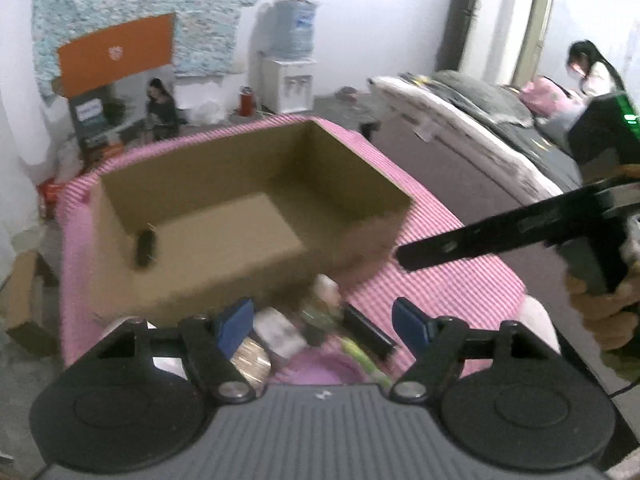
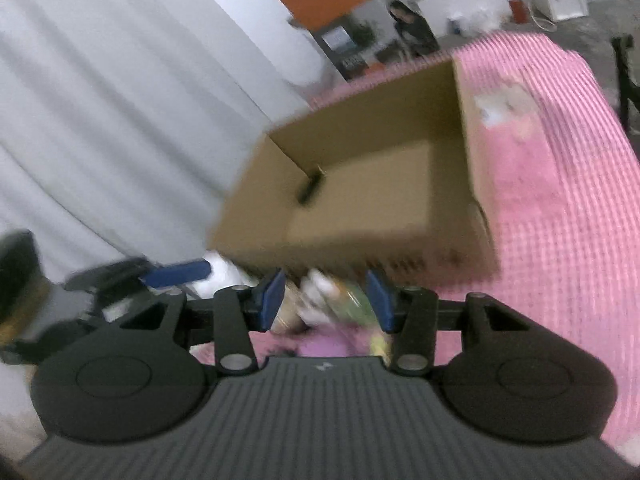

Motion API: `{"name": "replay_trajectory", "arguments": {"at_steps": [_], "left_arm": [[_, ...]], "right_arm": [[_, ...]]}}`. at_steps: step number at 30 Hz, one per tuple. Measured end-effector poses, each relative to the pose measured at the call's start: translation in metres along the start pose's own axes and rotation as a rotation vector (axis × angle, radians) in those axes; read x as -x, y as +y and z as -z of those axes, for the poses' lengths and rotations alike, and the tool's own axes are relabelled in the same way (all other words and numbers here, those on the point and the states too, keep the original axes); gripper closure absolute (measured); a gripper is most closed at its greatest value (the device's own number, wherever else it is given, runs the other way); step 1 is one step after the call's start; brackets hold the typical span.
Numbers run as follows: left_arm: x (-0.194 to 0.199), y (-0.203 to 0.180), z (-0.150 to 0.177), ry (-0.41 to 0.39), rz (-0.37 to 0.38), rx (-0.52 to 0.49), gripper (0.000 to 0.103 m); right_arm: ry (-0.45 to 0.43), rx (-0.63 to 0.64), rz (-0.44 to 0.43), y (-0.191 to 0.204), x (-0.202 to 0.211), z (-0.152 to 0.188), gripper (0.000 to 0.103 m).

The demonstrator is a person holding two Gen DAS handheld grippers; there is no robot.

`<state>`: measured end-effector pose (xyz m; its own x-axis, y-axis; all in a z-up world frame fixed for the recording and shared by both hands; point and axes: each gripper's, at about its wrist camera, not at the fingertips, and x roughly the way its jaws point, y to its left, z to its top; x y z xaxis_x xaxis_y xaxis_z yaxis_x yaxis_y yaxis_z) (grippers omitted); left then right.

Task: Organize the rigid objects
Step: 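Return the right tool and grasp the black cylinder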

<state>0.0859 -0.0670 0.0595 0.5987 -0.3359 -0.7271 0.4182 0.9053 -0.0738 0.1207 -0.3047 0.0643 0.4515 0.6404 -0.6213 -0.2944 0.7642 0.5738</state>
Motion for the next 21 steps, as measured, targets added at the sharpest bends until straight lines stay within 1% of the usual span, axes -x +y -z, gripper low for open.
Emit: {"name": "replay_trajectory", "arguments": {"at_steps": [3, 5, 7, 9, 10, 11, 12, 14, 16, 19, 21], "left_arm": [[-0.018, -0.023, 0.021, 0.014, 0.018, -0.011, 0.026], [-0.033, -0.036, 0.031, 0.036, 0.022, -0.034, 0.027], [-0.048, -0.048, 0.039, 0.044, 0.006, -0.064, 0.031], [-0.060, -0.057, 0.043, 0.047, -0.016, -0.094, 0.038], [-0.066, -0.057, 0.043, 0.050, -0.022, -0.101, 0.039], [-0.070, -0.057, 0.044, 0.056, -0.020, -0.097, 0.043], [-0.075, -0.055, 0.043, 0.068, -0.009, -0.085, 0.048], [-0.082, -0.051, 0.041, 0.086, 0.014, -0.063, 0.051], [-0.087, -0.049, 0.040, 0.091, 0.024, -0.060, 0.051], [-0.091, -0.051, 0.040, 0.095, 0.039, -0.066, 0.051], [-0.095, -0.052, 0.039, 0.103, 0.052, -0.070, 0.051]], "right_arm": [[0.062, 0.016, 0.059, -0.010, -0.021, 0.025, 0.058], [0.099, 0.032, 0.082, -0.014, -0.035, 0.034, 0.061], [0.127, 0.053, 0.095, -0.016, -0.053, 0.035, 0.064], [0.146, 0.085, 0.113, -0.018, -0.065, 0.034, 0.066], [0.154, 0.099, 0.124, -0.018, -0.072, 0.033, 0.067], [0.159, 0.107, 0.129, -0.019, -0.079, 0.032, 0.068], [0.167, 0.113, 0.133, -0.021, -0.086, 0.030, 0.074], [0.182, 0.118, 0.136, -0.023, -0.096, 0.026, 0.078], [0.194, 0.120, 0.138, -0.025, -0.104, 0.026, 0.086], [0.197, 0.091, 0.127, -0.031, -0.107, 0.027, 0.086], [0.190, 0.070, 0.128, -0.034, -0.101, 0.029, 0.086]]}}
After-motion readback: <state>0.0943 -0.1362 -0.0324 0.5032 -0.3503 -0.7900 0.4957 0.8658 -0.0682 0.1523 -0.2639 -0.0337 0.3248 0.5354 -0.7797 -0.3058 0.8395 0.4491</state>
